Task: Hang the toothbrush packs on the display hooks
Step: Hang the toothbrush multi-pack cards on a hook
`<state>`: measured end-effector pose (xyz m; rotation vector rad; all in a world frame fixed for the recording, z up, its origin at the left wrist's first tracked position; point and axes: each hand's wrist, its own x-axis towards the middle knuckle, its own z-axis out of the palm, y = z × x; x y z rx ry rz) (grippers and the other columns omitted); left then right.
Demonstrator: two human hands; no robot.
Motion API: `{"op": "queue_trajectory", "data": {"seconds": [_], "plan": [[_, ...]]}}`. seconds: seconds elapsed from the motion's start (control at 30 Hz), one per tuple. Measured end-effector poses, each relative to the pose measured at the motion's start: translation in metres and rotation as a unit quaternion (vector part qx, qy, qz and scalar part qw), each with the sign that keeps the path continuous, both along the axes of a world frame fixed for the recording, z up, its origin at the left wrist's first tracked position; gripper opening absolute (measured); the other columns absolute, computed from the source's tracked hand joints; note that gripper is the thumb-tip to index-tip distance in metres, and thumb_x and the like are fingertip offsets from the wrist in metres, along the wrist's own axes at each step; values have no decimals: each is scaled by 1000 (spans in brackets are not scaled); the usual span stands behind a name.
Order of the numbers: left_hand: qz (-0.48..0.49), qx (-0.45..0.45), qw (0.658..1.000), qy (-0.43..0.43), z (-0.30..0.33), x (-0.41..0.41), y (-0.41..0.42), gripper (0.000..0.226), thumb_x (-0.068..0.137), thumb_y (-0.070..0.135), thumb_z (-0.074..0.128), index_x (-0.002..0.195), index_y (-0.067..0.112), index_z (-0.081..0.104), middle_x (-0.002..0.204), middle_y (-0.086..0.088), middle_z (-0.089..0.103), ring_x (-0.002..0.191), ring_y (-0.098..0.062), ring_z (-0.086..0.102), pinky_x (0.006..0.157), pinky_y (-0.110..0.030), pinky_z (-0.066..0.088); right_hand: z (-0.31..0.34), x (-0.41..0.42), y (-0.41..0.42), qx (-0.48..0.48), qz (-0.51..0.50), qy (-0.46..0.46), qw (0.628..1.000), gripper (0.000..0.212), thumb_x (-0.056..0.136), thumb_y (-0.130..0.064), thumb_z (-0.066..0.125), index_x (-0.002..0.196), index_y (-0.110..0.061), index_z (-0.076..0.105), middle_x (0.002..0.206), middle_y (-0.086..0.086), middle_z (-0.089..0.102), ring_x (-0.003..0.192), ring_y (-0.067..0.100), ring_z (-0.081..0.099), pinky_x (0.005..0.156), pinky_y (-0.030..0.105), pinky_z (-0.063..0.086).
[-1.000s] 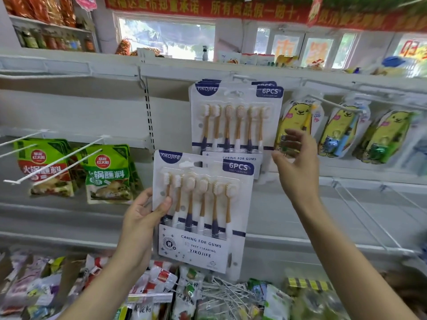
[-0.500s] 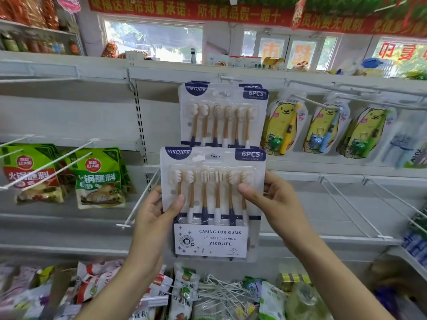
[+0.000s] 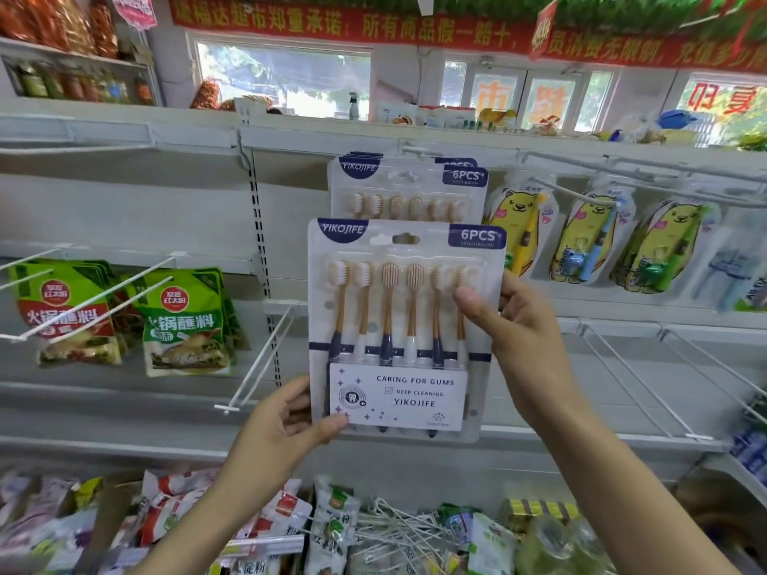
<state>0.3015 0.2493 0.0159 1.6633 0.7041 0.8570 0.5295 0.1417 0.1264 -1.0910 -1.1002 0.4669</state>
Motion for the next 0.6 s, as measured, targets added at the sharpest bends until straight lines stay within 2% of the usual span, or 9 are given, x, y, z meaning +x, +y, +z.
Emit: {"op": "queue_trajectory", "data": {"seconds": [0.13,0.2,0.27,0.37,0.5,0.6], "plan": [[18,28,999,-16,16,3,12,57,69,46,85,119,25,66,110,9,75,105,-12,70,90,-38,55,13,0,10,22,-3,-8,1000,31,92,-14,65,123,-12,65,116,-2,74,112,12,68,90,22,53],[29,36,999,-24,23,6,16,47,71,28,82,115,21,66,105,11,76,98,-9,71,82,-27,58,20,1,13,27,-4,-13,1000,31,93,-14,64,123,-11,65,116,0,74,112,14,68,94,27,54],[25,45,998,-38,29,8,20,44,70,18,76,113,19,66,102,9,77,93,-11,72,73,-21,58,26,1,16,31,-4,-13,999,30,93,-14,64,123,-11,65,116,1,74,112,15,68,97,31,54],[17,62,997,-50,35,12,23,42,72,16,75,112,19,66,102,10,77,92,-8,72,72,-21,58,33,4,18,34,-9,-9,999,32,92,-17,64,123,-10,64,116,1,74,112,15,69,99,35,54],[10,77,996,-51,42,18,26,40,75,14,75,113,19,65,102,11,77,88,-9,72,71,-22,59,37,11,22,21,-18,-5,1000,32,93,-19,65,124,-12,64,118,3,74,113,20,68,103,48,51],[5,77,996,-47,43,23,30,42,76,16,75,117,17,65,104,8,76,88,-13,73,72,-26,60,38,19,27,13,-28,-1,1000,28,95,-18,65,122,-13,66,117,3,74,113,19,68,104,48,49]]}}
